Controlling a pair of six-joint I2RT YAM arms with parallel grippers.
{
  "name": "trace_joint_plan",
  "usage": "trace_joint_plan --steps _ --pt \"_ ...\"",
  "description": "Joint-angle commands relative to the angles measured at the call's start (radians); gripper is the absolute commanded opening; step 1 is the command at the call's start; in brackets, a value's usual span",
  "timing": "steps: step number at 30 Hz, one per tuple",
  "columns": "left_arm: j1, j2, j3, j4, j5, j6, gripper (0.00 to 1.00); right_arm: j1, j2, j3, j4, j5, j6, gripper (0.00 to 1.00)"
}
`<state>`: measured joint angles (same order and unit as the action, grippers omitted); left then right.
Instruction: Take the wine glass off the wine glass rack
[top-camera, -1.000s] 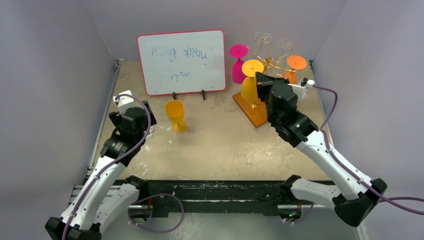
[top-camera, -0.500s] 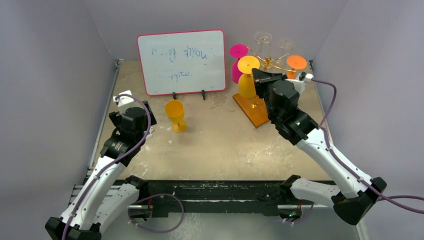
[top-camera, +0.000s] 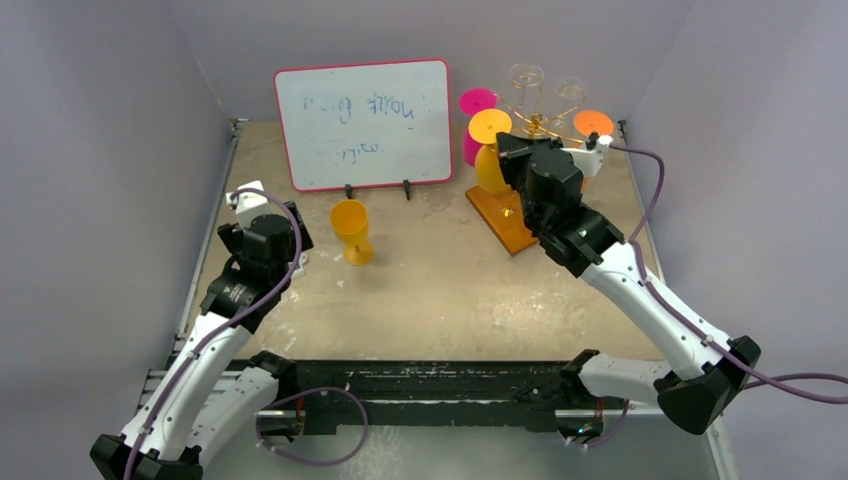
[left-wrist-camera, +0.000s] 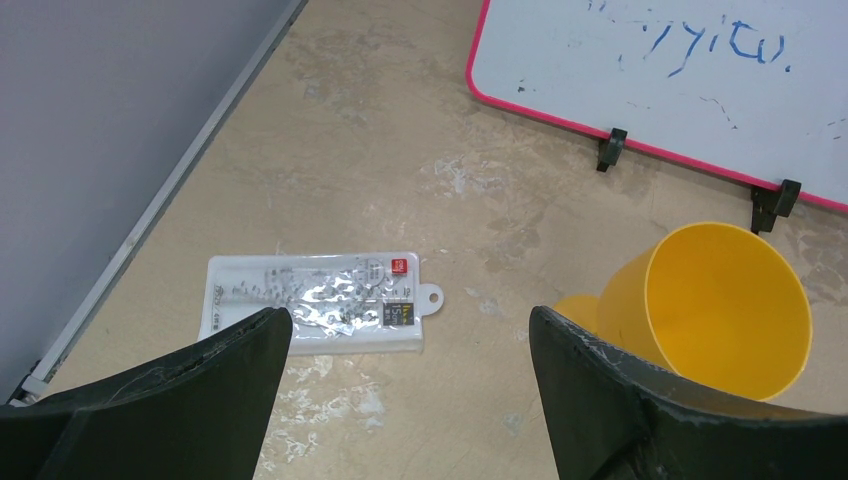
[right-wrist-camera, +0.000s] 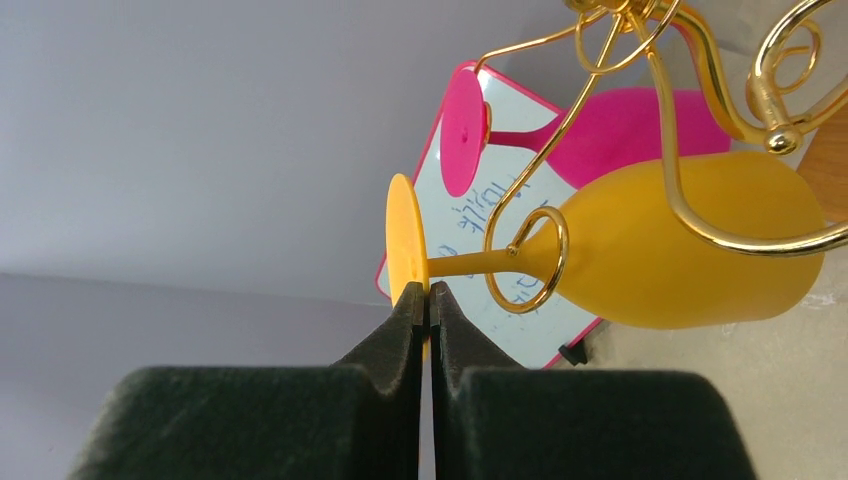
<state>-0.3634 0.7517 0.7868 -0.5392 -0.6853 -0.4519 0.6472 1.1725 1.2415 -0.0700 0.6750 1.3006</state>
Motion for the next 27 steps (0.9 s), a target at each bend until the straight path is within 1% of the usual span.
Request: trace_joint_plan --steps 1,5,13,19,27 --pt "-0.004 -0.004 -0.009 0.041 0.001 0.013 0.88 0.003 0.003 0.06 -0.005 0.091 -0.013 0.0" --pt "-0.003 -0.004 -0.008 0.042 0.002 0.016 0.88 0.002 0.017 0.085 -0.061 0.108 0.016 0.0" --pt "-0.004 0.004 -0.008 0.041 0.007 0.015 0.88 0.002 0.021 0.085 -0.029 0.196 0.04 0.0" --pt "-0.004 0.005 -0.008 0.041 -0.002 0.015 0.88 0.002 0.073 0.098 -0.041 0.186 0.139 0.0" --pt "-0.003 0.003 -0.012 0.044 0.002 0.016 0.88 0.002 0.078 0.088 -0.045 0.178 0.168 0.0"
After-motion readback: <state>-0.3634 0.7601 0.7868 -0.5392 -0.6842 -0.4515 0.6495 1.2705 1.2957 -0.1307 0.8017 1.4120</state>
